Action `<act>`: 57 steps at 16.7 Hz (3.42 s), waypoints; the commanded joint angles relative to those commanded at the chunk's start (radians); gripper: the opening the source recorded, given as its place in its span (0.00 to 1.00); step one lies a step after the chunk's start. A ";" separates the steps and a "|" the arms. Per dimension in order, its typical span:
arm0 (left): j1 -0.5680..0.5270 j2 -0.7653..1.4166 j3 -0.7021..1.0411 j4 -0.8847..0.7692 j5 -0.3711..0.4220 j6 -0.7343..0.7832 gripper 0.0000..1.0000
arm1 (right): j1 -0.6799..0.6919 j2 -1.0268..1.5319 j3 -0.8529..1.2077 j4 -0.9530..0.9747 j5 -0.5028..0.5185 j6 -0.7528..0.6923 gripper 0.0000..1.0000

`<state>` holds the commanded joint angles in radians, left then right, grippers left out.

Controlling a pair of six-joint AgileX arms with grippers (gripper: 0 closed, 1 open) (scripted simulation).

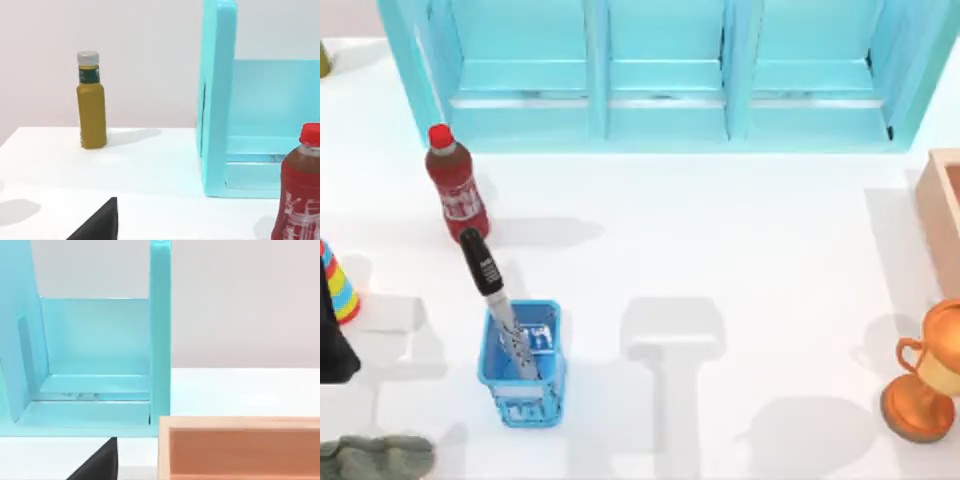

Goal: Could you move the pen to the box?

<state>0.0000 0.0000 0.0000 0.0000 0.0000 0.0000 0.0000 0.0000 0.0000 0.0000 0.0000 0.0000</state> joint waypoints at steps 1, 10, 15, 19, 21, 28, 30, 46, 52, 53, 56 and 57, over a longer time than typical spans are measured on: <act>0.000 0.000 0.000 0.000 0.000 0.000 1.00 | 0.000 0.000 0.000 0.000 0.000 0.000 1.00; 0.000 0.000 0.000 0.000 0.000 0.000 1.00 | 0.267 0.377 0.209 0.062 0.031 0.076 1.00; 0.000 0.000 0.000 0.000 0.000 0.000 1.00 | 0.563 0.846 0.441 0.130 0.064 0.159 1.00; 0.000 0.000 0.000 0.000 0.000 0.000 1.00 | 0.791 1.222 0.621 0.183 0.090 0.225 1.00; 0.000 0.000 0.000 0.000 0.000 0.000 1.00 | 0.890 1.383 0.699 0.207 0.102 0.254 1.00; 0.000 0.000 0.000 0.000 0.000 0.000 1.00 | 1.067 1.662 0.838 0.249 0.123 0.305 1.00; 0.000 0.000 0.000 0.000 0.000 0.000 1.00 | 1.067 1.662 0.838 0.249 0.123 0.305 1.00; 0.000 0.000 0.000 0.000 0.000 0.000 1.00 | 1.035 2.065 1.125 0.367 0.102 0.289 1.00; 0.000 0.000 0.000 0.000 0.000 0.000 1.00 | 1.035 2.065 1.125 0.367 0.102 0.289 0.70; 0.000 0.000 0.000 0.000 0.000 0.000 1.00 | 1.035 2.065 1.125 0.367 0.102 0.289 0.62; 0.000 0.000 0.000 0.000 0.000 0.000 1.00 | 1.035 2.065 1.125 0.367 0.102 0.289 0.40; 0.000 0.000 0.000 0.000 0.000 0.000 1.00 | 1.035 2.065 1.125 0.367 0.102 0.289 0.32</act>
<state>0.0000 0.0000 0.0000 0.0000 0.0000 0.0000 1.0350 2.0651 1.1251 0.3671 0.1020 0.2895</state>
